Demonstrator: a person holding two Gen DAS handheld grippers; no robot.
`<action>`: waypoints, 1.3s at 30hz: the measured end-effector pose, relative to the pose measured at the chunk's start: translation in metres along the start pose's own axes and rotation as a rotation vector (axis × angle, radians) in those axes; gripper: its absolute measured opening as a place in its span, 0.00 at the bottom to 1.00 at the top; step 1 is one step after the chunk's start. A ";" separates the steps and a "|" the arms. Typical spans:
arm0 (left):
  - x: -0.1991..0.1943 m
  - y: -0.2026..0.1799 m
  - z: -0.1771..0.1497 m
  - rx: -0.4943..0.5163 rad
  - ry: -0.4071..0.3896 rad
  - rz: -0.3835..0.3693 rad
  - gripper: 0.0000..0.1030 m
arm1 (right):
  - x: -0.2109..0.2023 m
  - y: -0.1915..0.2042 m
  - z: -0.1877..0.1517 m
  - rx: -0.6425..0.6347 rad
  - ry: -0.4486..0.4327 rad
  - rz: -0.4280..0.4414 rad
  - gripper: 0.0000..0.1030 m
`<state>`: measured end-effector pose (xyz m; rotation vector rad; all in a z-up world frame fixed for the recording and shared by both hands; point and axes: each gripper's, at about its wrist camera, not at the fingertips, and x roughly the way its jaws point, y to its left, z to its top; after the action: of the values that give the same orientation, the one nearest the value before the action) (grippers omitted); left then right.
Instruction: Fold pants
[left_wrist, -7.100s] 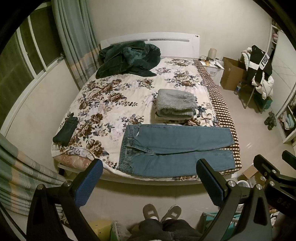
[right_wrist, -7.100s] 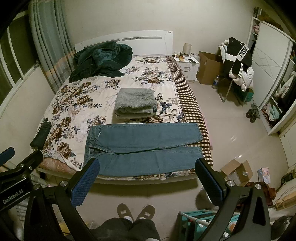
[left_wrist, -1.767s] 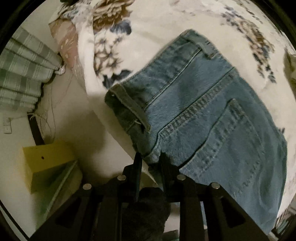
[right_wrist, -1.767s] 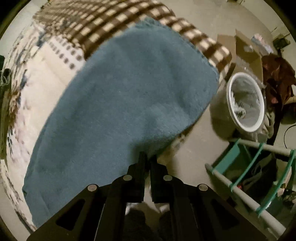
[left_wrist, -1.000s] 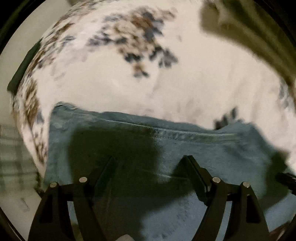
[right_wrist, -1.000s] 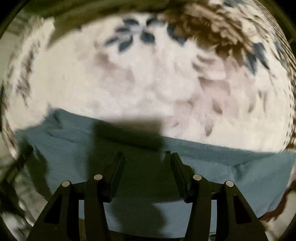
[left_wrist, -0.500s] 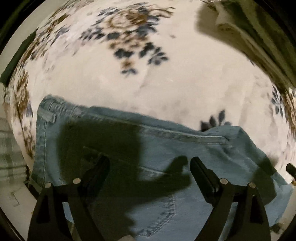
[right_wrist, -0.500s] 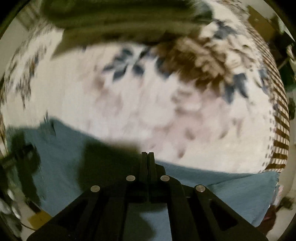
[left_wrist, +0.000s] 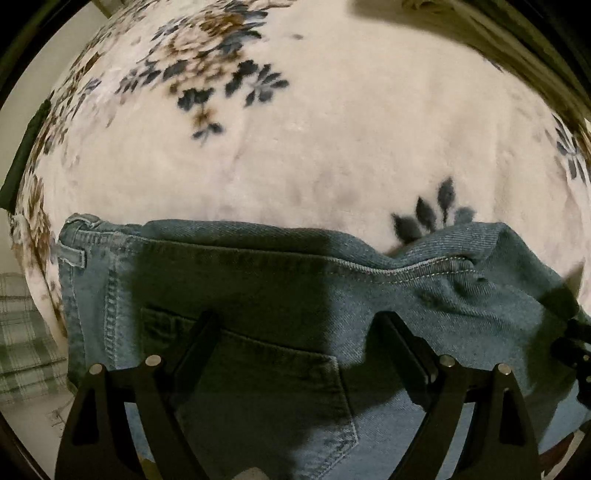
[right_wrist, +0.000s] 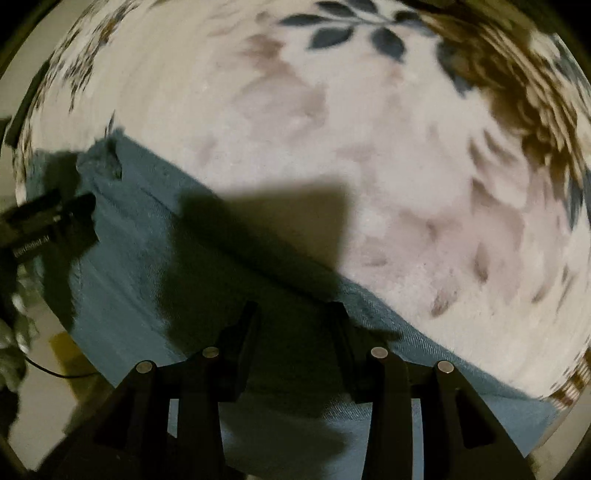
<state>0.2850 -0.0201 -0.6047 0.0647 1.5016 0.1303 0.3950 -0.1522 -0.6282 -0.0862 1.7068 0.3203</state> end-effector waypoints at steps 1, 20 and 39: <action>-0.001 0.002 0.001 -0.006 0.004 -0.002 0.87 | -0.003 0.001 -0.003 -0.024 -0.014 -0.014 0.26; -0.002 0.001 0.066 0.004 -0.026 0.014 0.87 | -0.078 -0.098 -0.044 0.119 -0.256 -0.182 0.00; -0.014 -0.011 0.076 0.033 -0.044 -0.039 0.93 | -0.149 -0.406 -0.250 1.023 -0.270 0.168 0.39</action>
<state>0.3605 -0.0302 -0.5868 0.0646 1.4600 0.0717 0.2767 -0.6248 -0.5164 0.8148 1.4345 -0.4256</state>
